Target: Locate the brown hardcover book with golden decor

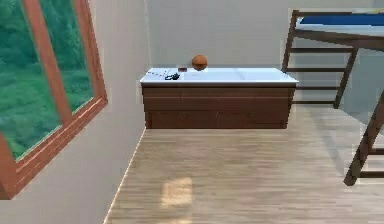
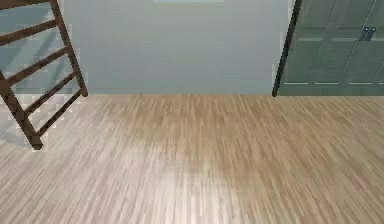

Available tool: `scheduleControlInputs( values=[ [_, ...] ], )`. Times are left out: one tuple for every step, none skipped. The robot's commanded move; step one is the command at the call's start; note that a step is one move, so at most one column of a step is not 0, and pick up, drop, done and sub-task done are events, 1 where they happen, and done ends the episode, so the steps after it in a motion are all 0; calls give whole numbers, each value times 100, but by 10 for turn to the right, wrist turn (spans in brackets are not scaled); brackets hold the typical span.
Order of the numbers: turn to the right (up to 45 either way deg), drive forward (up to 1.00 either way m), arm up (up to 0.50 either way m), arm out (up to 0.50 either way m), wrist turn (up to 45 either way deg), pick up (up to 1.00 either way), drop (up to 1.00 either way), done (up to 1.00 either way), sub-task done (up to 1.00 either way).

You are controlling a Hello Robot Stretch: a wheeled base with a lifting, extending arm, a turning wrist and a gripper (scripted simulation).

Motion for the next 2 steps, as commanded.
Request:
scheduleControlInputs(
  values=[
    [0, 100, 0, 0, 0, 0, 0, 0, 0],
    [0, 95, 0, 0, 0, 0, 0, 0, 0]
  ],
)
